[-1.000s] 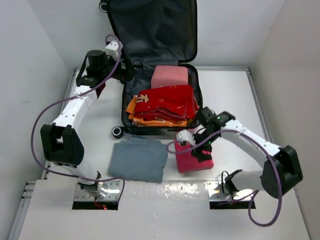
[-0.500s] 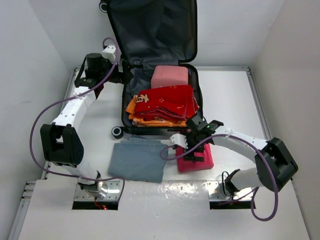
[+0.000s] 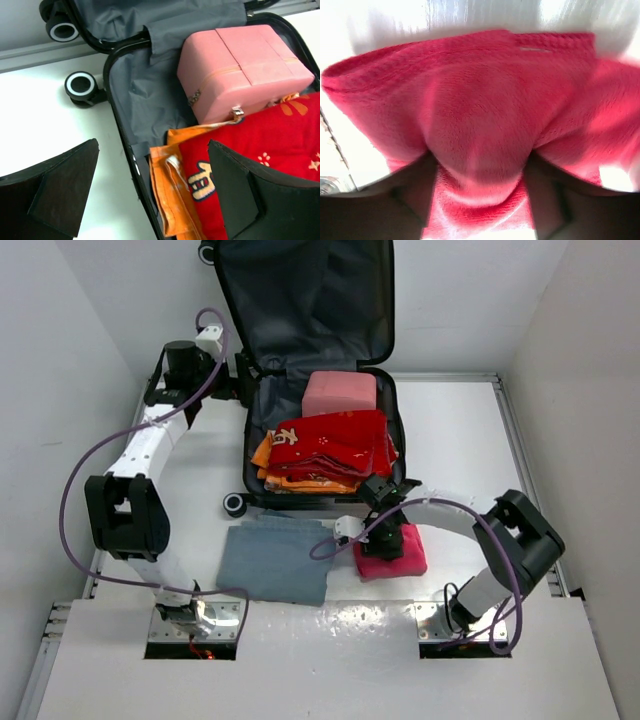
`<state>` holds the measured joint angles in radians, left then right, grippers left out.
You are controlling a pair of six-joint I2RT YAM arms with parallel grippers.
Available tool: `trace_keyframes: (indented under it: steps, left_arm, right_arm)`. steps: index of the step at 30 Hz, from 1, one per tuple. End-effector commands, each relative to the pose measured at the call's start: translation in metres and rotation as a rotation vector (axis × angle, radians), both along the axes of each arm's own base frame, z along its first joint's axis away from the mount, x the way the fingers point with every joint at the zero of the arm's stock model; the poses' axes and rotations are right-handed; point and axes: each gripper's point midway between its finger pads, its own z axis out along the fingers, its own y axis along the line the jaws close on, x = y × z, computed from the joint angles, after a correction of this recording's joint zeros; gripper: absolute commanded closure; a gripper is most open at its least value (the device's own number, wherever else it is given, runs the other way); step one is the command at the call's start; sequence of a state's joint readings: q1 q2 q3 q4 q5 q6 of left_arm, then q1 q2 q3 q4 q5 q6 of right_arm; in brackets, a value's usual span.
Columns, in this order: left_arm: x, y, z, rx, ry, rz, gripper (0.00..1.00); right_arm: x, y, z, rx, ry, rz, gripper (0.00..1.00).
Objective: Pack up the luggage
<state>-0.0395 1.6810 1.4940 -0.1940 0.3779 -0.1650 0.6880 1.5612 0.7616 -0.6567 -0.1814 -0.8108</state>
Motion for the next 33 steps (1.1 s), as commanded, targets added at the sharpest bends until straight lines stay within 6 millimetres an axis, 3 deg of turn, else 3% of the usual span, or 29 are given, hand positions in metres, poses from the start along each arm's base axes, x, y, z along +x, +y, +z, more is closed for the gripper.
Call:
trace_keyframes:
  steps: [1,2,5,8,9,10,11,12,13,15,16,18,19,20,22,23,24,26,27,29,33]
  left_arm:
    - [0.013,0.009,0.025,-0.022,-0.061,0.006,0.05]
    - [0.014,0.009,0.03,-0.022,-0.073,0.006,0.05]
    - [0.021,0.009,0.032,-0.031,-0.079,-0.011,0.05]
    - [0.027,0.009,0.032,-0.031,-0.081,-0.011,0.05]
    - [0.028,0.014,0.032,-0.031,-0.081,-0.002,0.05]
    - [0.028,0.014,0.032,-0.031,-0.081,-0.002,0.05]
    - [0.029,0.014,0.034,-0.031,-0.091,-0.002,0.05]
    - [0.028,0.014,0.029,-0.039,-0.076,0.001,0.05]
    - [0.028,0.014,0.026,-0.039,-0.075,0.001,0.05]
    - [0.028,0.013,0.024,-0.048,-0.073,0.004,0.05]
    - [0.029,0.013,0.025,-0.048,-0.082,0.004,0.05]
    - [0.028,0.013,0.03,-0.048,-0.091,0.004,0.05]
    - [0.029,0.021,0.03,-0.043,-0.091,0.026,0.05]
    - [0.028,0.026,0.035,-0.043,-0.101,0.035,0.05]
    - [0.028,0.036,0.038,-0.044,-0.11,0.071,0.05]
    - [0.026,0.044,0.041,-0.048,-0.112,0.098,0.05]
    - [0.026,0.046,0.047,-0.054,-0.127,0.109,0.05]
    - [0.023,0.064,0.041,-0.056,-0.115,0.162,0.05]
    - [0.02,0.063,0.042,-0.056,-0.118,0.162,0.05]
    - [0.017,0.068,0.032,-0.056,-0.097,0.172,0.05]
    - [0.005,0.077,0.021,-0.055,-0.062,0.193,0.05]
  right_arm:
    - [0.0,-0.008,-0.02,-0.09,0.016,0.016,0.55]
    - [-0.004,-0.011,-0.024,-0.117,0.044,0.007,0.77]
    - [0.002,-0.006,-0.016,-0.108,0.051,-0.014,1.0]
    - [0.006,0.014,0.021,0.027,0.088,-0.033,1.0]
    - [0.023,0.041,0.05,0.133,0.058,-0.021,1.0]
    - [0.01,0.044,0.073,0.182,0.108,-0.02,1.0]
    - [0.027,0.057,0.099,0.255,0.07,-0.029,1.0]
    - [0.025,0.067,0.116,0.311,0.094,-0.035,1.0]
    - [0.043,0.091,0.163,0.423,0.041,-0.02,1.0]
    - [0.051,0.105,0.192,0.491,0.055,-0.039,1.0]
    - [0.07,0.128,0.234,0.601,0.032,-0.042,1.0]
    - [0.091,0.144,0.255,0.684,0.053,-0.126,1.0]
    - [0.123,0.164,0.297,0.82,0.007,-0.232,1.0]
    - [0.133,0.173,0.311,0.87,-0.001,-0.265,1.0]
    - [0.175,0.174,0.32,0.924,-0.06,-0.404,1.0]
    - [0.204,0.185,0.349,1.053,-0.131,-0.494,1.0]
    - [0.219,0.19,0.346,1.071,-0.132,-0.545,1.0]
    - [0.265,0.195,0.346,1.153,-0.236,-0.66,1.0]
    - [0.276,0.2,0.354,1.205,-0.256,-0.673,1.0]
    - [0.309,0.21,0.336,1.226,-0.271,-0.746,1.0]
    - [0.349,0.233,0.325,1.311,-0.303,-0.791,1.0]
